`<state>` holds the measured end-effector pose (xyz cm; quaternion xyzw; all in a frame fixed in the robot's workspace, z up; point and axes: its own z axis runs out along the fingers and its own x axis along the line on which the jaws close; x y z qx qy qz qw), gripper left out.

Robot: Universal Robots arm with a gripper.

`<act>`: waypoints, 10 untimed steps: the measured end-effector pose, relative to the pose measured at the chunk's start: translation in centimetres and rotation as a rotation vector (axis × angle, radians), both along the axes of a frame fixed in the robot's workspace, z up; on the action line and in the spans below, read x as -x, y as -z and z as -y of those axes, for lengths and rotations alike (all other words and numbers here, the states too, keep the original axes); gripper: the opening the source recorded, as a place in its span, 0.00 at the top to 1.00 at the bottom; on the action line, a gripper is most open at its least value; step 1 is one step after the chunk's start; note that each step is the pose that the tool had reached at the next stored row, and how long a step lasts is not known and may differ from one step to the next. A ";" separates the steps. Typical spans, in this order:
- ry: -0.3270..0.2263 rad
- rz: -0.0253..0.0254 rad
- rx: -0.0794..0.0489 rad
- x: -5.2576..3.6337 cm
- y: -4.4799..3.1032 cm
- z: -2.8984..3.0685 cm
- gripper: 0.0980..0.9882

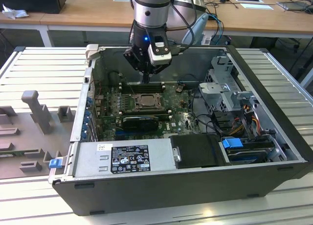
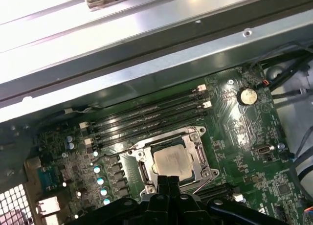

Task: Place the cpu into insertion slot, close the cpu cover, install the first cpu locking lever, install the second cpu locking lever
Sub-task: 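Install the first cpu locking lever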

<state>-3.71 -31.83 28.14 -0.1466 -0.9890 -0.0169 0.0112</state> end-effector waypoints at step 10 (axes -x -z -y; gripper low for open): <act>-0.197 0.0109 0.001 0.00 0.10 0.00 0.99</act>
